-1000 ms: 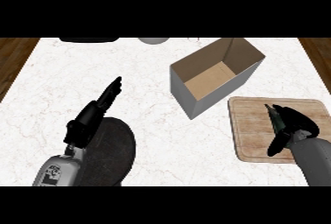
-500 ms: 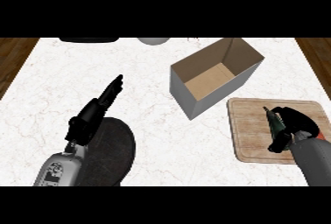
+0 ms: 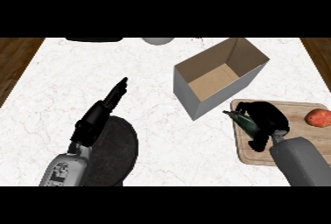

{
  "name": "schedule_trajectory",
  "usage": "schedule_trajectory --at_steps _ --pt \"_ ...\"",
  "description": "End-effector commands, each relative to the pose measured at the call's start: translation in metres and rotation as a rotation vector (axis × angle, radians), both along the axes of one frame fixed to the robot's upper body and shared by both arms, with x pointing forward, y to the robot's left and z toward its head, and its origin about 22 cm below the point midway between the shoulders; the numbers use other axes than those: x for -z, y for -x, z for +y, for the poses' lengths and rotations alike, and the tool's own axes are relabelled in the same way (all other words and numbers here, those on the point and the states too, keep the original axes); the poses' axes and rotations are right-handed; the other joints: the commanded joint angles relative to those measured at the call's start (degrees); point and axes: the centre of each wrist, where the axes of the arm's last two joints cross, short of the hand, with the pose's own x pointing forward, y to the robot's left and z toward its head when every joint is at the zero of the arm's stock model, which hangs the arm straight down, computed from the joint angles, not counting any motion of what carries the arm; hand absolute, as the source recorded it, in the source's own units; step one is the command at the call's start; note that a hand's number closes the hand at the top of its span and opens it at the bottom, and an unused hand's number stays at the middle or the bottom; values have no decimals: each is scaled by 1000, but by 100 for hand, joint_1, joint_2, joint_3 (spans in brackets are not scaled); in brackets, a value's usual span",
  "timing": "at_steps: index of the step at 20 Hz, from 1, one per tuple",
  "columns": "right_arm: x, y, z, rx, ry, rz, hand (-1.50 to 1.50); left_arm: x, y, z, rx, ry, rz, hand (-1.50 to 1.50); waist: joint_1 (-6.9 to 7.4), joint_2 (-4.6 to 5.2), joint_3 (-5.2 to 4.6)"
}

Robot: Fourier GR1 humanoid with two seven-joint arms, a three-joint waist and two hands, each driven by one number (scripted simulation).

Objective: Pick the eggplant from the cutting board and place it in the cardboard box

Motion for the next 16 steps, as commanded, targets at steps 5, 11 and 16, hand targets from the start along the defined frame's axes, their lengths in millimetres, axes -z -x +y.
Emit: schedule_trajectory --at_steps 5,11,16 --pt "-32 34 54 -699 -147 -379 150 5 6 15 -41 13 7 0 -231 13 60" --pt "-52 84 14 -724 -247 -520 150 -10 7 14 -47 4 3 0 -277 37 57" --pt "-124 110 -6 -787 -358 -530 150 -19 4 24 -55 -14 10 0 -308 28 51"
